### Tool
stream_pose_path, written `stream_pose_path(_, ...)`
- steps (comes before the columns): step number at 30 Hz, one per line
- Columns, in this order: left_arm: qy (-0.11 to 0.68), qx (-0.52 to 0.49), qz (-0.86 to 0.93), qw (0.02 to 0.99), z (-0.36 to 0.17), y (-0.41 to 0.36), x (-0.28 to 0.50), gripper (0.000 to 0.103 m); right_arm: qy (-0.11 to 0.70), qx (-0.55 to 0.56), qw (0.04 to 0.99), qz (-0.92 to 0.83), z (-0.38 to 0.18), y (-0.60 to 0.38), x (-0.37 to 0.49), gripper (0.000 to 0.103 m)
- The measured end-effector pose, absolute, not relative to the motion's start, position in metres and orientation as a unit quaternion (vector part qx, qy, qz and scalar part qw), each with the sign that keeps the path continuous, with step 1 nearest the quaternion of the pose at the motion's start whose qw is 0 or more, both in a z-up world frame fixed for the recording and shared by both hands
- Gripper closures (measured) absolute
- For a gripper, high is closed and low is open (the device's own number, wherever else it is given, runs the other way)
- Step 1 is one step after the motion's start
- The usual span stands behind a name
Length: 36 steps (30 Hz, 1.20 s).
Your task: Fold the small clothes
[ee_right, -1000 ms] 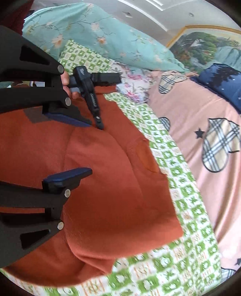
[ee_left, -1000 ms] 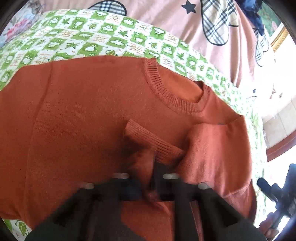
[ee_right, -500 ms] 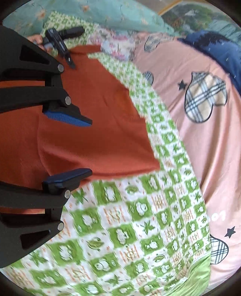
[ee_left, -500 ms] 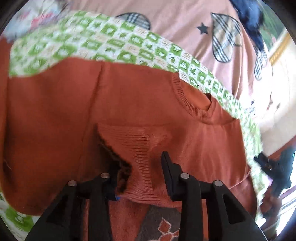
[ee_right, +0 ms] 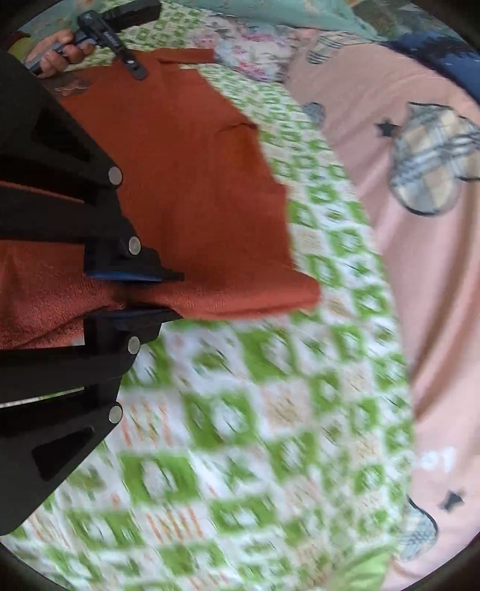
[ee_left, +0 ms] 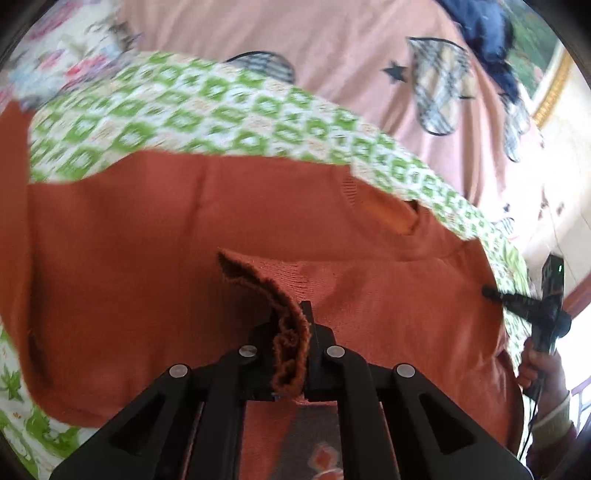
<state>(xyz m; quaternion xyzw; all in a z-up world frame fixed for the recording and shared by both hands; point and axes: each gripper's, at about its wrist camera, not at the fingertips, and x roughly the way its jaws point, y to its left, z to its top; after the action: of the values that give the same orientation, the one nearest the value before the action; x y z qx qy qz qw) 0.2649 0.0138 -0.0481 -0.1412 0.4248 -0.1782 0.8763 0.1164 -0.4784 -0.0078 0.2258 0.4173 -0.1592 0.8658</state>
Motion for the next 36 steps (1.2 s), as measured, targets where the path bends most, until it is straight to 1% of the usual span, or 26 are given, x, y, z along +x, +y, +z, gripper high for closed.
stream_pose_path(2,0.423,-0.130,-0.191,0.876,-0.048,-0.002,0.266,0.096,0.413,0.234,0.863,-0.174,-0.012,-0.491,0.113,0.091)
stream_pose_path(6,0.442,-0.103,-0.171,0.875,-0.062,-0.016,0.270,0.096,0.441,0.221,0.852,-0.176,-0.038,-0.490,0.117,0.089)
stream_pose_path(8,0.443,-0.115,-0.173,0.872,-0.063,-0.009,0.269,0.096,0.434,0.227,0.850,-0.192,-0.032,-0.490,0.111,0.082)
stream_pose_path(11,0.440,-0.111,-0.169,0.875,-0.060,-0.006,0.268,0.096,0.390,0.221,0.870,-0.203,-0.004,-0.470,0.094,0.080)
stream_pose_path(12,0.441,-0.109,-0.168,0.875,-0.060,-0.006,0.268,0.096,0.384,0.220,0.880,-0.176,0.001,-0.460,0.091,0.078)
stream_pose_path(14,0.441,-0.104,-0.166,0.876,-0.060,-0.006,0.268,0.096,0.402,0.217,0.880,-0.128,-0.003,-0.441,0.090,0.062)
stream_pose_path(17,0.441,-0.092,-0.160,0.878,-0.059,-0.007,0.265,0.095,0.449,0.196,0.858,-0.154,-0.026,-0.438,0.086,0.061)
stream_pose_path(18,0.441,-0.089,-0.158,0.879,-0.059,-0.006,0.264,0.094,0.454,0.195,0.852,-0.171,-0.033,-0.444,0.080,0.063)
stream_pose_path(20,0.444,-0.088,-0.152,0.879,-0.059,0.000,0.263,0.091,0.434,0.244,0.851,-0.166,-0.034,-0.455,0.066,0.065)
stream_pose_path(24,0.439,-0.078,-0.128,0.886,-0.051,0.017,0.251,0.091,0.417,0.244,0.860,-0.164,-0.012,-0.434,0.054,0.059)
stream_pose_path(26,0.432,-0.081,-0.124,0.890,-0.042,0.029,0.241,0.091,0.410,0.256,0.865,-0.135,-0.005,-0.417,0.050,0.053)
stream_pose_path(28,0.420,-0.088,-0.120,0.895,-0.031,0.044,0.229,0.091,0.411,0.255,0.869,-0.108,-0.003,-0.392,0.050,0.050)
stream_pose_path(30,0.409,-0.090,-0.107,0.902,-0.020,0.063,0.218,0.087,0.412,0.254,0.871,-0.085,-0.003,-0.370,0.047,0.048)
stream_pose_path(32,0.403,-0.096,-0.088,0.906,-0.013,0.083,0.213,0.079,0.417,0.257,0.870,-0.064,-0.007,-0.347,0.047,0.048)
stream_pose_path(33,0.399,-0.100,-0.075,0.908,-0.010,0.096,0.213,0.076,0.419,0.259,0.869,-0.053,-0.008,-0.337,0.046,0.048)
stream_pose_path(35,0.399,-0.104,-0.043,0.910,-0.007,0.122,0.219,0.065,0.425,0.258,0.867,-0.037,-0.012,-0.319,0.045,0.047)
stream_pose_path(36,0.399,-0.106,-0.025,0.911,-0.006,0.134,0.225,0.062,0.429,0.255,0.866,-0.027,-0.013,-0.308,0.044,0.047)
